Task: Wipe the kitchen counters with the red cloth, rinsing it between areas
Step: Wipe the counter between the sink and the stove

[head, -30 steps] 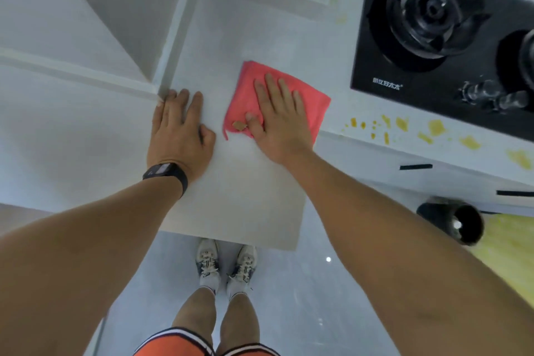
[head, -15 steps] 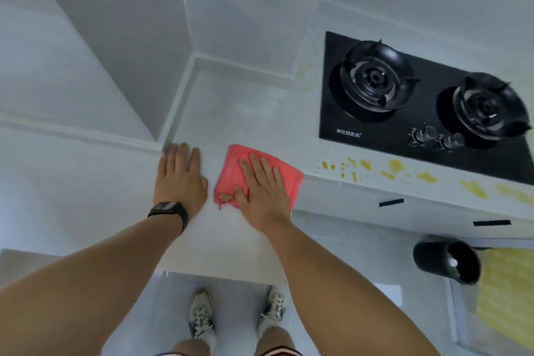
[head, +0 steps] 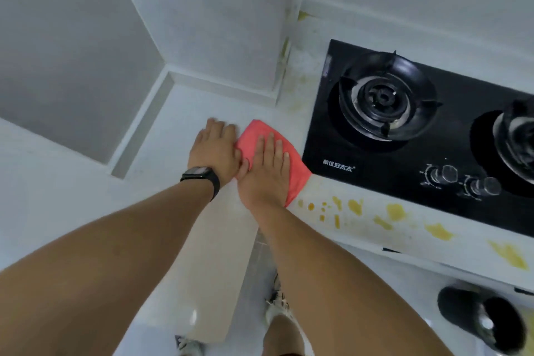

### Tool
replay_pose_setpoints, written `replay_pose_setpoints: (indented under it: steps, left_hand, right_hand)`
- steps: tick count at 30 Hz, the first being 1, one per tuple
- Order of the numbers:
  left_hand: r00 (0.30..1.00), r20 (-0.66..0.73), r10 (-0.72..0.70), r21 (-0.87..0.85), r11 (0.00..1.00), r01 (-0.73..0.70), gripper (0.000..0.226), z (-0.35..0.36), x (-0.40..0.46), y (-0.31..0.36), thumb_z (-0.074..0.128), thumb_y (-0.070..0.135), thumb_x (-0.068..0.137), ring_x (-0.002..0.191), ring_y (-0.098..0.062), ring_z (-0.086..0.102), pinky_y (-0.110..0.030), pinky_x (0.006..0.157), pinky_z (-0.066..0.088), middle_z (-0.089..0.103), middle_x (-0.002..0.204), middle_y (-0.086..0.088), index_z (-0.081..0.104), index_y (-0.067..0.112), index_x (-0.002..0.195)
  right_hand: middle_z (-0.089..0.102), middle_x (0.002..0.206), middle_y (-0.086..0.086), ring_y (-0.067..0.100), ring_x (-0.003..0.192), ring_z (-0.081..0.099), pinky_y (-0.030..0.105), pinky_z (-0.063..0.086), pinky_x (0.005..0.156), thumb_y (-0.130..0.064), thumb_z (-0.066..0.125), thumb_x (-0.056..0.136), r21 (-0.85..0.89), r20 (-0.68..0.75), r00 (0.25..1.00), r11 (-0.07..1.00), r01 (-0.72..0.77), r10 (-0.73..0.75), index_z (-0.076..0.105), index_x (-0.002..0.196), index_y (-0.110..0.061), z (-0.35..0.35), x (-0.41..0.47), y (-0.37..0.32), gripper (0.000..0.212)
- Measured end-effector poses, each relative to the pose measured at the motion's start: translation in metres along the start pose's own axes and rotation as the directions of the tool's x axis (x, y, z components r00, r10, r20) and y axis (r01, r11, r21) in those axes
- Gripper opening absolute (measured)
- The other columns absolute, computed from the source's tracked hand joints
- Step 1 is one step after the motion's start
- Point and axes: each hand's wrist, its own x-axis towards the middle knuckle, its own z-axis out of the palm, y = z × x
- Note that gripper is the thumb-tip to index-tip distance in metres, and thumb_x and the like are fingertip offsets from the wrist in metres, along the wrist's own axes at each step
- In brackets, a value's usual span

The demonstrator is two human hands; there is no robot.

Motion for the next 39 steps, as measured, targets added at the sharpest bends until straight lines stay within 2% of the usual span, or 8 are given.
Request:
replay_pose_setpoints:
  steps: [2, 5, 9, 13, 15, 20, 32, 39]
  left_hand:
    - [0.997, -0.041, -0.066, 0.014, 0.998, 0.066, 0.043, 0.001, 0.015, 0.005, 0.055, 0.026, 0.094, 0.136, -0.038, 0.040, -0.046, 0.113, 0.035, 0.044, 0.142, -0.013, 0.051, 0.013, 0.135]
    - [0.984, -0.139, -0.114, -0.009, 0.993, 0.114, 0.033, 0.011, 0.029, 0.007, 0.054, 0.025, 0.093, 0.124, -0.034, 0.044, -0.043, 0.105, 0.037, 0.048, 0.132, -0.013, 0.054, 0.013, 0.124]
    - [0.952, -0.265, -0.153, -0.020, 0.988, 0.153, 0.034, 0.027, 0.047, 0.018, 0.046, 0.025, 0.088, 0.128, -0.034, 0.039, -0.047, 0.105, 0.037, 0.041, 0.138, -0.012, 0.046, 0.015, 0.120]
    - [0.831, -0.291, -0.474, -0.248, 0.876, 0.413, 0.037, 0.033, 0.086, 0.043, 0.036, 0.030, 0.084, 0.127, -0.029, 0.037, -0.047, 0.107, 0.033, 0.040, 0.138, -0.008, 0.041, 0.017, 0.119]
    - [0.771, -0.310, -0.557, -0.255, 0.830, 0.497, 0.038, 0.042, 0.098, 0.049, 0.032, 0.030, 0.087, 0.131, -0.031, 0.037, -0.052, 0.110, 0.031, 0.042, 0.136, -0.007, 0.041, 0.017, 0.122]
    - [0.749, -0.321, -0.580, -0.178, 0.814, 0.554, 0.046, 0.057, 0.111, 0.047, 0.029, 0.034, 0.094, 0.147, -0.036, 0.024, -0.058, 0.119, 0.019, 0.039, 0.145, -0.010, 0.038, 0.017, 0.135]
    - [0.749, -0.350, -0.562, -0.116, 0.820, 0.561, 0.042, 0.054, 0.113, 0.048, 0.031, 0.034, 0.090, 0.139, -0.039, 0.033, -0.059, 0.116, 0.025, 0.042, 0.138, -0.011, 0.039, 0.017, 0.128]
    - [0.751, -0.334, -0.569, -0.096, 0.814, 0.573, 0.052, 0.055, 0.112, 0.047, 0.029, 0.036, 0.091, 0.148, -0.038, 0.024, -0.058, 0.121, 0.018, 0.037, 0.149, -0.012, 0.038, 0.015, 0.137]
  right_hand:
    - [-0.015, 0.172, 0.006, 0.023, 0.159, -0.013, 0.041, -0.012, 0.128, -0.044, 0.016, 0.109, -0.031, 0.049, 0.996, 0.997, 0.075, -0.073, -0.012, 0.163, -0.014, -0.014, 0.026, 0.016, 0.068]
    - [-0.020, 0.171, 0.009, 0.024, 0.158, -0.017, 0.041, -0.015, 0.127, -0.040, 0.013, 0.108, -0.112, 0.089, 0.994, 0.991, 0.077, -0.067, -0.016, 0.162, -0.009, -0.035, 0.072, 0.040, 0.068]
    - [-0.017, 0.171, 0.011, 0.025, 0.158, -0.016, 0.041, -0.016, 0.127, -0.038, 0.012, 0.108, -0.197, 0.055, 0.992, 0.973, 0.119, -0.110, -0.014, 0.162, -0.007, -0.052, 0.113, 0.059, 0.067]
    - [-0.017, 0.171, 0.010, 0.026, 0.158, -0.017, 0.043, -0.014, 0.127, -0.039, 0.007, 0.106, -0.217, 0.045, 0.988, 0.963, 0.157, -0.151, -0.013, 0.162, -0.008, -0.055, 0.148, 0.063, 0.067]
    - [-0.019, 0.171, 0.008, 0.024, 0.158, -0.018, 0.043, -0.014, 0.127, -0.041, 0.004, 0.104, -0.233, 0.066, 0.979, 0.951, 0.204, -0.194, -0.016, 0.161, -0.008, -0.060, 0.168, 0.067, 0.068]
    - [-0.020, 0.171, 0.006, 0.024, 0.158, -0.018, 0.042, -0.010, 0.128, -0.039, 0.003, 0.105, -0.279, 0.070, 0.973, 0.932, 0.231, -0.221, -0.018, 0.160, -0.007, -0.074, 0.210, 0.074, 0.067]
    - [-0.012, 0.173, 0.008, 0.025, 0.160, -0.008, 0.041, -0.005, 0.129, -0.044, 0.011, 0.107, -0.306, 0.080, 0.970, 0.921, 0.242, -0.229, -0.011, 0.163, -0.007, -0.109, 0.345, 0.079, 0.070]
    - [0.007, 0.173, 0.009, 0.028, 0.159, 0.006, 0.045, 0.005, 0.129, -0.046, 0.014, 0.103, -0.231, -0.018, 0.962, 0.937, 0.262, -0.273, 0.005, 0.165, -0.010, -0.115, 0.397, 0.086, 0.072]
